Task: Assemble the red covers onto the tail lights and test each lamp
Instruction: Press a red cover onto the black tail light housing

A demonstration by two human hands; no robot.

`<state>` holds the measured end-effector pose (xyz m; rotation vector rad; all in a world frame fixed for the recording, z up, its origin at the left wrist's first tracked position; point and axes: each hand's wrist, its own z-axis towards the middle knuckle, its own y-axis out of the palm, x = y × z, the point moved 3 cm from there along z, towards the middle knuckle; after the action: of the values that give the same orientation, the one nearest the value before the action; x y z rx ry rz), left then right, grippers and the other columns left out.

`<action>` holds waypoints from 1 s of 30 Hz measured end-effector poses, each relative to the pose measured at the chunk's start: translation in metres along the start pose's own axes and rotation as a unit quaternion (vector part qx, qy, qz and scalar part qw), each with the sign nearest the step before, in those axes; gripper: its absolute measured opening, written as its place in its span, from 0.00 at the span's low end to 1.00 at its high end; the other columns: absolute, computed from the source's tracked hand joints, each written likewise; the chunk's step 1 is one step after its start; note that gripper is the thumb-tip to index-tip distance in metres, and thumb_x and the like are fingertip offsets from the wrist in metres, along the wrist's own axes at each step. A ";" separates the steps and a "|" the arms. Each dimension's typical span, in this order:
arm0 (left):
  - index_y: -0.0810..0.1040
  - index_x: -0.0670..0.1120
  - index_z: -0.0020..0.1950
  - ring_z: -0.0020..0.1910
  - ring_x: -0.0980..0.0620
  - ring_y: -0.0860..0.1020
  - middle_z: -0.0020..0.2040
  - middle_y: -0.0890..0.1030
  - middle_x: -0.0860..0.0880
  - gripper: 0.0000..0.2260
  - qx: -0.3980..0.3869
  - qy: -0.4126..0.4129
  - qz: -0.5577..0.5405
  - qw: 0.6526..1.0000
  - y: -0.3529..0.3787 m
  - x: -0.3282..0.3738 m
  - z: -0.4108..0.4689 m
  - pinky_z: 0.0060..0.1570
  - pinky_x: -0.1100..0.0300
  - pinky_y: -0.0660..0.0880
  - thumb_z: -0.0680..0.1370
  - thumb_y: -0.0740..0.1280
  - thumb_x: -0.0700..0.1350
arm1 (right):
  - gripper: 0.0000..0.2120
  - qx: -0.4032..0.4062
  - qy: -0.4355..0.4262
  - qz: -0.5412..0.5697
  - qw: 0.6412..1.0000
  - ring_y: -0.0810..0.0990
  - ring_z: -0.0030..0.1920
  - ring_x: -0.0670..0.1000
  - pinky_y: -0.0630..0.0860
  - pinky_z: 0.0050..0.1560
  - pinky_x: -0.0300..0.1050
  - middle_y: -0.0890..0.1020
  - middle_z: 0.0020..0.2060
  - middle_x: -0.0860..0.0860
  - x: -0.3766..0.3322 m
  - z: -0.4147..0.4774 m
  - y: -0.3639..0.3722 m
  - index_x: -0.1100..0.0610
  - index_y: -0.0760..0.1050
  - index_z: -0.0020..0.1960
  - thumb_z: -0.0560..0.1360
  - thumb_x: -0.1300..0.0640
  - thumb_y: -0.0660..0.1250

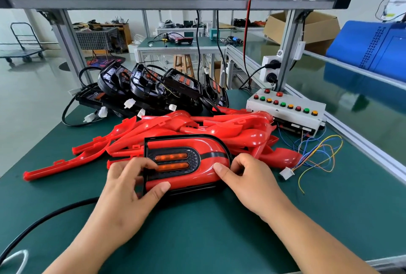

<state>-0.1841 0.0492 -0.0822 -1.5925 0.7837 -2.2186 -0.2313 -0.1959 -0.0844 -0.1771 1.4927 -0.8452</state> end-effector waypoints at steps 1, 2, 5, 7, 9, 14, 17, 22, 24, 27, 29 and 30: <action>0.73 0.67 0.51 0.45 0.52 0.79 0.53 0.73 0.60 0.15 -0.016 -0.037 -0.053 0.998 0.001 -0.002 0.001 0.44 0.60 0.75 0.67 0.73 0.58 | 0.19 -0.008 0.019 0.009 1.000 0.72 0.31 0.42 0.64 0.31 0.35 0.75 0.32 0.44 0.000 0.001 -0.001 0.50 0.71 0.38 0.69 0.36 0.69; 0.74 0.66 0.51 0.42 0.52 0.81 0.50 0.77 0.57 0.16 -0.037 -0.061 -0.111 0.991 0.002 -0.002 0.003 0.41 0.61 0.75 0.66 0.74 0.54 | 0.18 -0.017 0.037 0.016 0.999 0.73 0.35 0.41 0.66 0.33 0.37 0.76 0.37 0.43 -0.001 0.002 -0.001 0.49 0.71 0.42 0.68 0.36 0.70; 0.80 0.59 0.49 0.45 0.50 0.83 0.48 0.82 0.54 0.16 -0.080 -0.102 -0.272 0.953 0.001 0.001 0.007 0.48 0.57 0.78 0.63 0.74 0.49 | 0.22 -0.031 0.095 0.067 0.993 0.77 0.47 0.44 0.74 0.43 0.41 0.77 0.49 0.45 -0.001 0.005 -0.002 0.48 0.72 0.53 0.67 0.38 0.73; 0.82 0.53 0.49 0.48 0.45 0.83 0.50 0.82 0.49 0.18 -0.086 -0.115 -0.341 0.929 -0.003 0.005 0.010 0.55 0.49 0.77 0.61 0.77 0.43 | 0.26 -0.046 0.126 0.143 0.981 0.82 0.46 0.47 0.79 0.45 0.44 0.80 0.51 0.49 -0.004 0.005 0.000 0.51 0.72 0.58 0.66 0.41 0.76; 0.81 0.52 0.46 0.47 0.45 0.82 0.49 0.81 0.48 0.21 -0.081 -0.104 -0.375 0.918 -0.009 0.009 0.013 0.56 0.48 0.76 0.57 0.79 0.37 | 0.24 -0.083 0.134 0.243 0.957 0.84 0.40 0.45 0.77 0.38 0.37 0.84 0.47 0.51 -0.009 0.004 0.002 0.54 0.77 0.55 0.64 0.46 0.78; 0.75 0.53 0.56 0.50 0.45 0.81 0.56 0.80 0.45 0.32 -0.053 -0.096 -0.419 0.902 -0.020 0.012 0.029 0.53 0.49 0.78 0.57 0.77 0.32 | 0.10 -0.172 0.144 0.431 0.874 0.83 0.36 0.45 0.77 0.35 0.36 0.87 0.41 0.50 -0.021 0.010 0.010 0.55 0.85 0.39 0.60 0.52 0.75; 0.76 0.52 0.65 0.55 0.48 0.82 0.58 0.82 0.49 0.31 -0.103 -0.087 -0.419 0.898 -0.012 0.012 0.029 0.51 0.56 0.80 0.63 0.72 0.34 | 0.14 -0.163 0.140 0.459 0.862 0.83 0.42 0.48 0.78 0.45 0.43 0.86 0.45 0.52 -0.018 0.012 0.019 0.55 0.83 0.48 0.64 0.52 0.73; 0.79 0.48 0.64 0.58 0.51 0.80 0.60 0.82 0.46 0.27 -0.128 -0.086 -0.429 0.890 -0.001 0.000 0.020 0.51 0.64 0.78 0.65 0.71 0.35 | 0.20 -0.162 0.105 0.485 0.853 0.84 0.46 0.49 0.80 0.41 0.41 0.86 0.50 0.54 -0.011 0.008 0.022 0.57 0.77 0.58 0.67 0.53 0.71; 0.78 0.49 0.65 0.61 0.48 0.79 0.62 0.81 0.46 0.26 -0.144 -0.098 -0.439 0.882 -0.001 -0.002 0.019 0.59 0.56 0.77 0.67 0.71 0.37 | 0.18 -0.162 0.096 0.491 0.850 0.85 0.46 0.49 0.80 0.40 0.40 0.86 0.50 0.54 -0.009 0.007 0.021 0.57 0.78 0.56 0.67 0.53 0.70; 0.77 0.49 0.66 0.63 0.45 0.78 0.63 0.80 0.46 0.26 -0.152 -0.114 -0.434 0.881 -0.001 -0.005 0.017 0.65 0.45 0.70 0.67 0.71 0.40 | 0.17 -0.164 0.088 0.493 0.850 0.85 0.46 0.49 0.80 0.40 0.39 0.86 0.49 0.54 -0.008 0.008 0.020 0.57 0.78 0.57 0.68 0.54 0.70; 0.79 0.49 0.64 0.61 0.45 0.79 0.61 0.81 0.46 0.26 -0.132 -0.120 -0.425 0.887 -0.002 -0.006 0.018 0.65 0.45 0.70 0.66 0.72 0.40 | 0.17 -0.165 0.080 0.489 0.853 0.85 0.46 0.49 0.80 0.40 0.39 0.86 0.50 0.54 -0.006 0.009 0.021 0.57 0.78 0.57 0.69 0.54 0.70; 0.80 0.49 0.63 0.61 0.45 0.79 0.60 0.82 0.46 0.26 -0.122 -0.125 -0.422 0.889 -0.002 -0.007 0.018 0.65 0.46 0.70 0.65 0.73 0.40 | 0.17 -0.165 0.077 0.489 0.853 0.85 0.46 0.49 0.80 0.40 0.39 0.86 0.50 0.54 -0.006 0.009 0.021 0.57 0.78 0.57 0.69 0.54 0.69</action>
<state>-0.1647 0.0493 -0.0820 -2.6704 0.3103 -2.3920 -0.2142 -0.1805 -0.0910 0.3955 1.5987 0.2330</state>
